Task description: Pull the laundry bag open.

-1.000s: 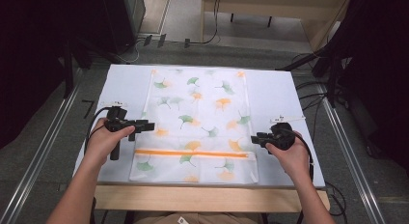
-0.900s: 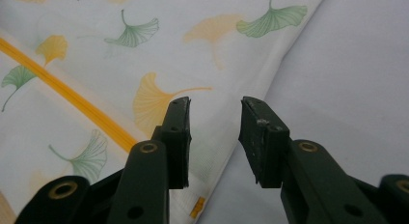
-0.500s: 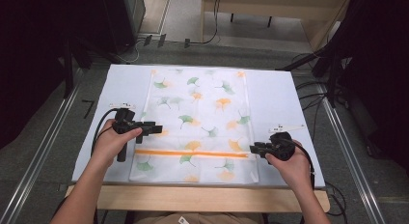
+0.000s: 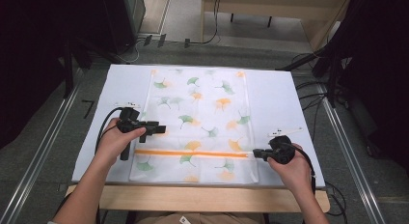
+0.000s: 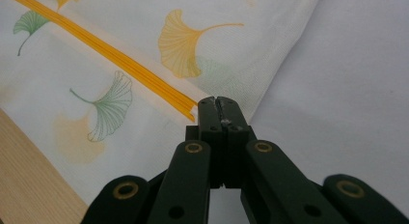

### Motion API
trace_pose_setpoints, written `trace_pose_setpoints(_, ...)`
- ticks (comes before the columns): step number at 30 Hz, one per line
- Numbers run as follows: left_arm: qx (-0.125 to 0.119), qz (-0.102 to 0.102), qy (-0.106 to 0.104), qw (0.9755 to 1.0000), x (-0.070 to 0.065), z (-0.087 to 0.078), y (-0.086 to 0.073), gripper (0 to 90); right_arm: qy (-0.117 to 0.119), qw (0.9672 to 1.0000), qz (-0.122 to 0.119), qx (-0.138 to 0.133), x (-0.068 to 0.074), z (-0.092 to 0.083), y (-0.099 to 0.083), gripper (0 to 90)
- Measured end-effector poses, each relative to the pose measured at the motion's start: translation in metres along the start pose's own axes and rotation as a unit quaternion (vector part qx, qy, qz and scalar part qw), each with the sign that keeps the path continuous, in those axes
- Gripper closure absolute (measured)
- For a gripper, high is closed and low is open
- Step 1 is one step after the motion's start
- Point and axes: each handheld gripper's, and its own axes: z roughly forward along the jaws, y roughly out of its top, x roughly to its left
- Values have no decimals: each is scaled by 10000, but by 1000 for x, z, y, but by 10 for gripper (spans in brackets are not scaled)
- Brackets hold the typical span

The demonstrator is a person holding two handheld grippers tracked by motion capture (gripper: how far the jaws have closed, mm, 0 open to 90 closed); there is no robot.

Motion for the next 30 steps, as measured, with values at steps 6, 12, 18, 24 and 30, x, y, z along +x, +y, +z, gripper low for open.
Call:
trace_pose_setpoints(6,63,65,-44,9999,-1,4,2,470,-2,9999,51,145,-1,6,-3,900)
trace_pose_setpoints(12,86,72,-54,9999,-2,7,2,470,76,9998,173,98,-4,10,-5,900)
trace_pose_setpoints(18,117,79,-78,9999,-4,9,3,475,182,9996,153,147,2,15,-4,900)
trace_pose_setpoints(24,177,107,-124,9997,-7,12,4,484,250,9996,31,115,10,18,-2,900)
trace_pose_setpoints(30,212,102,-188,9995,-9,13,3,504,299,9995,55,5,12,16,0,894)
